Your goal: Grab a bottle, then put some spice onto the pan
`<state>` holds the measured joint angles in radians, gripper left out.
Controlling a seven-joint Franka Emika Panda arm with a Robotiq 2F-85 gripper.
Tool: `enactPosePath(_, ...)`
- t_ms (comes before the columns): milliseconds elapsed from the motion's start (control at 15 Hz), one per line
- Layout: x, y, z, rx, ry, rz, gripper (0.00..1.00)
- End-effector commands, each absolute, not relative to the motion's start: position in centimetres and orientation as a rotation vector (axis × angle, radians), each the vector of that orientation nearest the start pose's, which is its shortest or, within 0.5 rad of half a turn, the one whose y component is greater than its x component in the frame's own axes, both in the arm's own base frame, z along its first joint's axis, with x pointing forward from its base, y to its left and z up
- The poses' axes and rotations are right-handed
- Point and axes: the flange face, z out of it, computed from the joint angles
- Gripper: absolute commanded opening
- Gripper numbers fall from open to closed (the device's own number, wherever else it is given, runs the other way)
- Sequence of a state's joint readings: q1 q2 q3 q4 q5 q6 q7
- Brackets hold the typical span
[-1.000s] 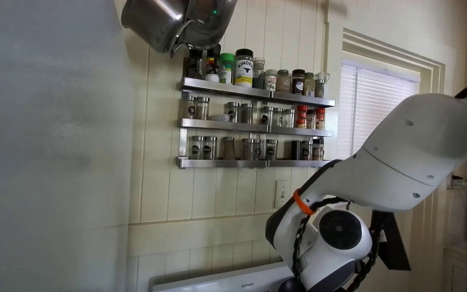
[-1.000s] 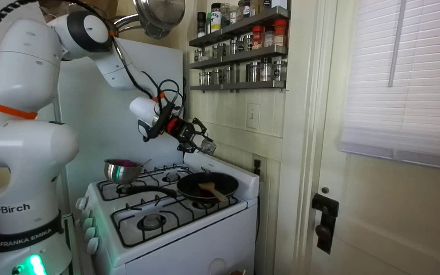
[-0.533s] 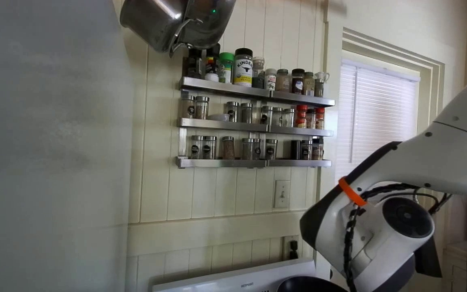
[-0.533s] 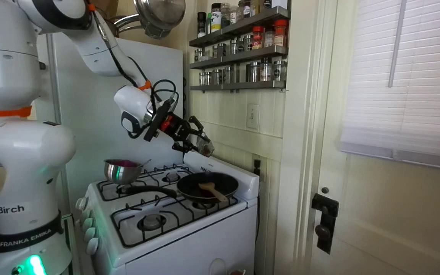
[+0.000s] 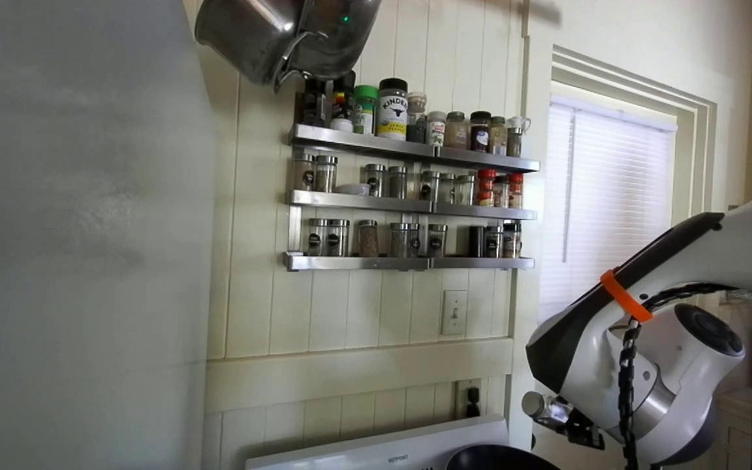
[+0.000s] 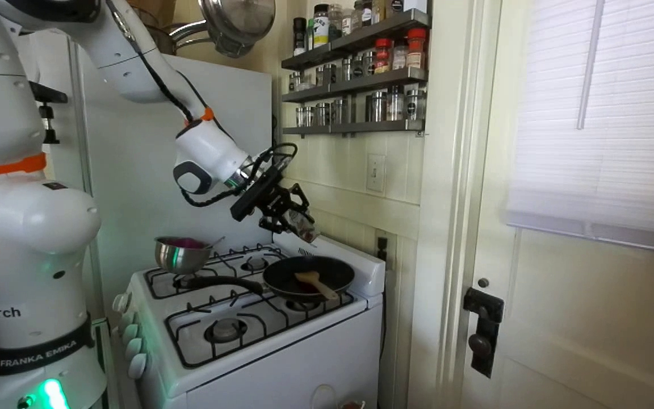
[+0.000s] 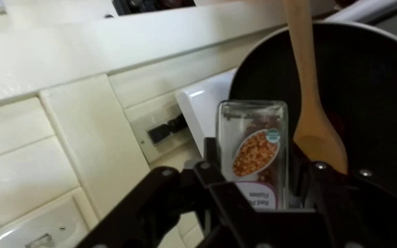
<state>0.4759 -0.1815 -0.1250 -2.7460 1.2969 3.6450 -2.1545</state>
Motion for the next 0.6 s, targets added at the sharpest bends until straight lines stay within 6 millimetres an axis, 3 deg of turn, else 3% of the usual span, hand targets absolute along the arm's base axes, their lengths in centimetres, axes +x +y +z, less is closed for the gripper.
enactPosePath(0, 38.8, 2.0, 33.6, 2.169, 1.439, 0.768, 0.23)
enactPosePath(533, 39.4, 2.3, 27.2, 2.172, 2.012, 0.698, 0.23)
